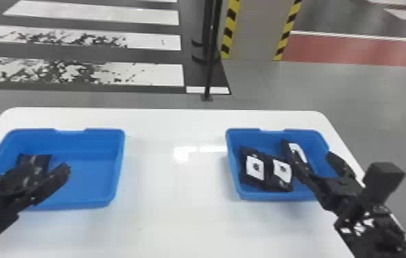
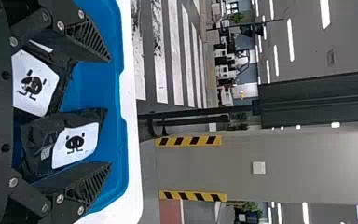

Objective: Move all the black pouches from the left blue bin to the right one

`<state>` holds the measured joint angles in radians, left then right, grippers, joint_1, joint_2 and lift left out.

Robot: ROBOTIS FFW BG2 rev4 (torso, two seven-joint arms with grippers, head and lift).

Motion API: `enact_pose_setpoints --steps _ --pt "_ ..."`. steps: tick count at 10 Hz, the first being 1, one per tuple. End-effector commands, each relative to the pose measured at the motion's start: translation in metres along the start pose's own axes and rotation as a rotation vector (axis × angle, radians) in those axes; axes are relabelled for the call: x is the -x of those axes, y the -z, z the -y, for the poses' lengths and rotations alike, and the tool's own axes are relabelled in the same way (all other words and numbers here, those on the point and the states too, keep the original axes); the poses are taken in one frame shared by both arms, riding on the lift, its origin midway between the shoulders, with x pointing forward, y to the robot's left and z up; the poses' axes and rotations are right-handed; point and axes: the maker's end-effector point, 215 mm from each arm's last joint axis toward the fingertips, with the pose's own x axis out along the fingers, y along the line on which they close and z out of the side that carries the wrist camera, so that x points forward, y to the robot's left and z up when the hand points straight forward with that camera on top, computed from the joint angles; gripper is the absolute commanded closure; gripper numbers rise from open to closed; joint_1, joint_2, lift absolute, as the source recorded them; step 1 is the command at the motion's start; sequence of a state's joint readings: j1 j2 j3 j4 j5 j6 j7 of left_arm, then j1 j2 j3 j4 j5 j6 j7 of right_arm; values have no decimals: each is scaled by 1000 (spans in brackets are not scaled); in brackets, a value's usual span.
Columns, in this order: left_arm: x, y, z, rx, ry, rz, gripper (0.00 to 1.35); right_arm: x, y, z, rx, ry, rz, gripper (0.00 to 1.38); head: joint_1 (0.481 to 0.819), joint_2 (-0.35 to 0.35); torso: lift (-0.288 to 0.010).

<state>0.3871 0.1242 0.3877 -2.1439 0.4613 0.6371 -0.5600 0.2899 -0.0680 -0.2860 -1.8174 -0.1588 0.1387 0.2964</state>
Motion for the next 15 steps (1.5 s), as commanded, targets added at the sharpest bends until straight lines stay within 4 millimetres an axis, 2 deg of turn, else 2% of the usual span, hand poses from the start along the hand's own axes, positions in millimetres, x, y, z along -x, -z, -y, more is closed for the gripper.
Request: enact_pose_setpoints --steps 1,2,4,5,6,8,10,13,15 --pt "4 -5 -20 -34 -46 -23 136 25 2 -35 9 -28 22 139 695 -91 -140" --pt "7 -16 -38 -65 -99 -19 134 38 4 -52 -9 -47 28 139 695 -52 -140" --pt "28 -24 -95 -110 -271 -56 131 61 3 -84 -54 -93 36 140 695 49 -140" --pt "40 -20 -122 -106 -347 -87 131 71 4 -102 -101 -125 34 140 695 112 -140" --pt "41 -14 -141 -90 -389 -124 133 79 4 -115 -128 -145 31 140 695 148 -140" --pt "13 4 -149 -61 -368 -195 136 92 10 -129 -168 -169 8 140 695 243 -140" --pt "-11 18 -148 -47 -350 -255 136 93 15 -137 -194 -187 -7 140 695 246 -140" --pt "-21 23 -170 -33 -418 -308 136 93 22 -144 -232 -204 -26 140 695 250 -140" --pt "-45 34 -174 -9 -403 -352 136 94 25 -145 -242 -209 -36 140 695 257 -140"
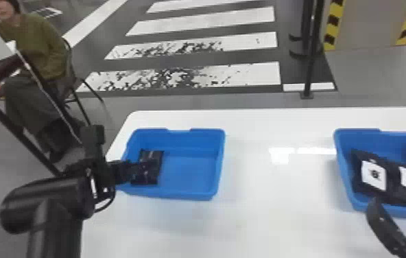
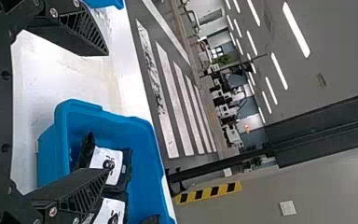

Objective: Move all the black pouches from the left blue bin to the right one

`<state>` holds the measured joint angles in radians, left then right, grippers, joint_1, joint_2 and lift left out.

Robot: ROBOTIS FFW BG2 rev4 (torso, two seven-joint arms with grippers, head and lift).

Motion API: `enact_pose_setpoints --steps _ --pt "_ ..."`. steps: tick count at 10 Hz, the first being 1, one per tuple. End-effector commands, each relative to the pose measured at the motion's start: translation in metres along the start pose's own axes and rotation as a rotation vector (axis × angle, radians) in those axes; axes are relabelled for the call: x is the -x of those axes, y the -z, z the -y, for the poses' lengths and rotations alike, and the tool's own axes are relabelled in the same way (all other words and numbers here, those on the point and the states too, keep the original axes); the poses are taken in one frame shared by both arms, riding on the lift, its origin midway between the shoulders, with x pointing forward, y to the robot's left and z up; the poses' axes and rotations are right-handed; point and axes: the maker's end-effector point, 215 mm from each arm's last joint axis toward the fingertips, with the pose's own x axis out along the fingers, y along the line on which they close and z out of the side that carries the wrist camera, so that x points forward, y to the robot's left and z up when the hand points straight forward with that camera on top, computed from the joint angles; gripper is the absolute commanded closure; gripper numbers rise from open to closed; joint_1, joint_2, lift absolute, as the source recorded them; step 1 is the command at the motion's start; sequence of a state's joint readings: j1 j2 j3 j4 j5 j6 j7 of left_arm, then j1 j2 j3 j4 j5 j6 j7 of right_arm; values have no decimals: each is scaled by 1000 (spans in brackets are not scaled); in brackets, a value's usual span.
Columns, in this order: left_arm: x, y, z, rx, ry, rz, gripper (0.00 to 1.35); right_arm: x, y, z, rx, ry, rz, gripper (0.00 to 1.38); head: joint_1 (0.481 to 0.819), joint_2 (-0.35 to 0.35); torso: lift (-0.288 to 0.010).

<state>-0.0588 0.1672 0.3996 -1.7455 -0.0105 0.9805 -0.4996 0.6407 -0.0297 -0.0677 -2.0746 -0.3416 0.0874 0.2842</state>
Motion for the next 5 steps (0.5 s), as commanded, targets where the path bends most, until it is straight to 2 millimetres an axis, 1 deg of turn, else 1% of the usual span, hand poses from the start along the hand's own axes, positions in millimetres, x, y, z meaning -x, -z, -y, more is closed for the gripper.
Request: enact_pose_setpoints --steps 1,2,3,4,5 --pt "-13 -2 9 -5 20 -21 136 0 3 -1 -11 -3 -8 140 695 251 -140" --pt "-15 -3 9 4 17 -25 137 0 6 -1 -20 -4 -15 140 695 242 -140" --pt "-16 5 6 27 11 -53 139 -2 8 -2 -33 -9 -20 140 695 239 -140" --pt "-18 7 6 38 3 -69 139 -5 10 -5 -44 -17 -23 140 695 240 -140" --pt "-20 3 6 35 -11 -77 140 -6 14 -7 -61 -23 -31 140 695 243 -140"
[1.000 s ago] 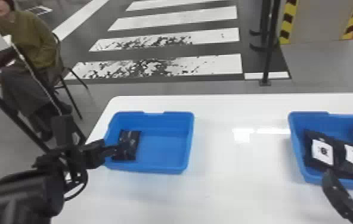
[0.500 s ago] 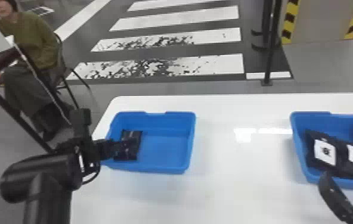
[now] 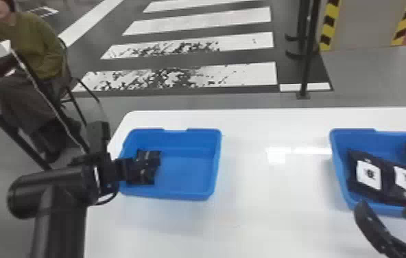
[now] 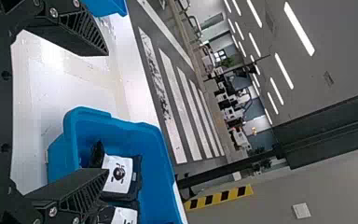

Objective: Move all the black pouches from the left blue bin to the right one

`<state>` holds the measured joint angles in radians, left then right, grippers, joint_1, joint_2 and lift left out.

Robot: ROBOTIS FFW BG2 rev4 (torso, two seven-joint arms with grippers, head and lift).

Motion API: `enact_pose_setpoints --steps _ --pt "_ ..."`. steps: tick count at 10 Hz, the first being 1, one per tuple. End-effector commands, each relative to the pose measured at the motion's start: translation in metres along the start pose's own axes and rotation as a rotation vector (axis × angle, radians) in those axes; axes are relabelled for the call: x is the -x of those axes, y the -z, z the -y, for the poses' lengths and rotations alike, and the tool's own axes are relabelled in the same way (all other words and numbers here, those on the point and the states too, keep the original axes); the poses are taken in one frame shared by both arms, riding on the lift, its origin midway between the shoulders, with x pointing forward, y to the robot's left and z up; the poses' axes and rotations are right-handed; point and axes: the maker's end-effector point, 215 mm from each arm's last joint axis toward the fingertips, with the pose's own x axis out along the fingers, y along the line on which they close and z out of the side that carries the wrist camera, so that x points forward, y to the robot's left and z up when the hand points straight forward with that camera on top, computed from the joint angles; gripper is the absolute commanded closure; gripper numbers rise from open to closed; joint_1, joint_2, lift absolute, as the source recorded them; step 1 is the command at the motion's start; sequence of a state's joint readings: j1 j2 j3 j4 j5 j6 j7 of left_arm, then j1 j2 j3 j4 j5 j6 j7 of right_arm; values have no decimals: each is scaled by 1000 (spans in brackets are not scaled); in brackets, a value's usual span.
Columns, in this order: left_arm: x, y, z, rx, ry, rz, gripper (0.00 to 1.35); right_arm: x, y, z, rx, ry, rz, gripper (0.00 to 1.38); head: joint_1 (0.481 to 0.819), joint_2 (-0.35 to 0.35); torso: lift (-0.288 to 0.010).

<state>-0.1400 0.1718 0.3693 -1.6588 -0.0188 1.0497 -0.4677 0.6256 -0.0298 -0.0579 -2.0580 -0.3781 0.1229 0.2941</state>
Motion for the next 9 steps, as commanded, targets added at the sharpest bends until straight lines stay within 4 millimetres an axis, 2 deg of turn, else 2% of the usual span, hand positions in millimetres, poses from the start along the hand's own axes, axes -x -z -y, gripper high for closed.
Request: enact_pose_setpoints --steps 1,2,3,4,5,6,8,9 --pt "-8 -3 1 17 -1 -19 156 -2 3 -2 -14 -6 -7 140 695 248 -140" --pt "-15 -1 3 25 3 -39 275 -3 3 -2 -16 -7 -7 140 695 250 -140" --pt "-17 -1 7 19 7 -52 634 -2 5 -2 -21 -8 -10 140 695 247 -140" --pt "-18 10 7 33 7 -81 825 -2 6 -3 -26 -10 -14 140 695 245 -140" --pt "-19 20 8 40 15 -106 820 -2 7 -3 -32 -12 -17 140 695 241 -140" --pt "-22 20 12 9 23 -94 1242 -1 10 -3 -40 -12 -22 142 695 239 -140" --pt "-22 4 21 -28 62 -18 1208 -1 8 -5 -46 -16 -18 154 695 235 -140" --pt "-10 -4 31 -47 87 22 1208 -1 7 -5 -46 -19 -18 157 695 231 -140"
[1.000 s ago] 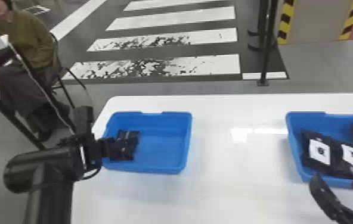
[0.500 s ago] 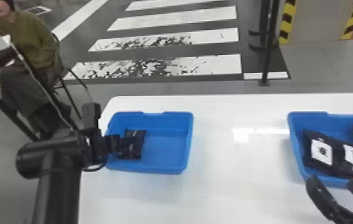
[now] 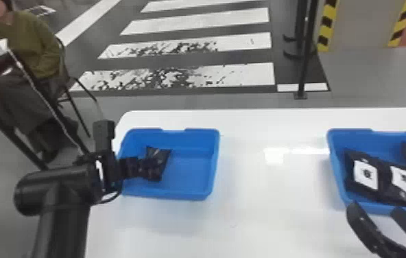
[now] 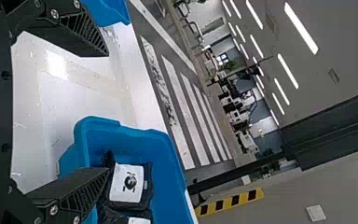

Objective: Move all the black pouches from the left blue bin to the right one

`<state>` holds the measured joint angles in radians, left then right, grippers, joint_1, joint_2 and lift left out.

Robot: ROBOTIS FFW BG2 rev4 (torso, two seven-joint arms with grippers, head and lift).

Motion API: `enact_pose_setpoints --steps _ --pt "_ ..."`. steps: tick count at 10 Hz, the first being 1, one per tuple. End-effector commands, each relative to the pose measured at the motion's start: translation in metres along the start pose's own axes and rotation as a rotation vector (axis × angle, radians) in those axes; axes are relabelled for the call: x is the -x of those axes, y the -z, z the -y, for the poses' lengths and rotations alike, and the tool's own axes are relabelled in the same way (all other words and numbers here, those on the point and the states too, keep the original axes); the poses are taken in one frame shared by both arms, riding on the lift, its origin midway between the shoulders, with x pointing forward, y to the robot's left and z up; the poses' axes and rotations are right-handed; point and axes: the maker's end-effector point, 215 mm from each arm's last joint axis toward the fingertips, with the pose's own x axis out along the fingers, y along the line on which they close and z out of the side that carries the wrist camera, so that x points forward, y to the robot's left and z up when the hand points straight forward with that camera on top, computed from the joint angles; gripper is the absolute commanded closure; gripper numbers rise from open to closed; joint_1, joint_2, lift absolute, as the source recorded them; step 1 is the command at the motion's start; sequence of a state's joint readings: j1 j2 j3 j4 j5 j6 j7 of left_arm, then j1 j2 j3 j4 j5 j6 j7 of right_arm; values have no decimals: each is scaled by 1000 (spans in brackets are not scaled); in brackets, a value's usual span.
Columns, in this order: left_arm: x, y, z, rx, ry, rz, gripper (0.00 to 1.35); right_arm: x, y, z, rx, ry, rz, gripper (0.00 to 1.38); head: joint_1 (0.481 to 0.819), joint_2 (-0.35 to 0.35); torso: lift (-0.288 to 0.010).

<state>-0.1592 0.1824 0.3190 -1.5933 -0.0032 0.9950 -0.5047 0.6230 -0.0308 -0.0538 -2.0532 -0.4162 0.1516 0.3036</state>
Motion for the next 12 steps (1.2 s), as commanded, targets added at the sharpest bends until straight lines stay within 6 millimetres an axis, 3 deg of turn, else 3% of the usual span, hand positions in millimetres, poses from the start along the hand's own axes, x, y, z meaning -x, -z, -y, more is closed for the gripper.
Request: enact_pose_setpoints --steps 1,3,4,6,9,12 --pt "20 -13 20 -29 41 69 1208 0 -4 -2 -4 -5 7 157 695 225 -140" --pt "41 -20 35 -60 73 118 1208 -1 -5 -2 -6 -7 10 159 695 208 -140" --pt "54 -30 52 -80 122 174 1208 -4 -8 -7 -16 -21 18 162 695 205 -140" --pt "75 -43 113 -117 267 275 1208 -14 -19 -30 -42 -95 40 167 695 185 -140" --pt "90 -30 215 -142 493 287 1208 -37 -23 -105 -144 -287 26 167 695 134 -140" --pt "92 -7 288 -149 647 238 1208 -56 -24 -121 -170 -334 29 167 695 96 -140"
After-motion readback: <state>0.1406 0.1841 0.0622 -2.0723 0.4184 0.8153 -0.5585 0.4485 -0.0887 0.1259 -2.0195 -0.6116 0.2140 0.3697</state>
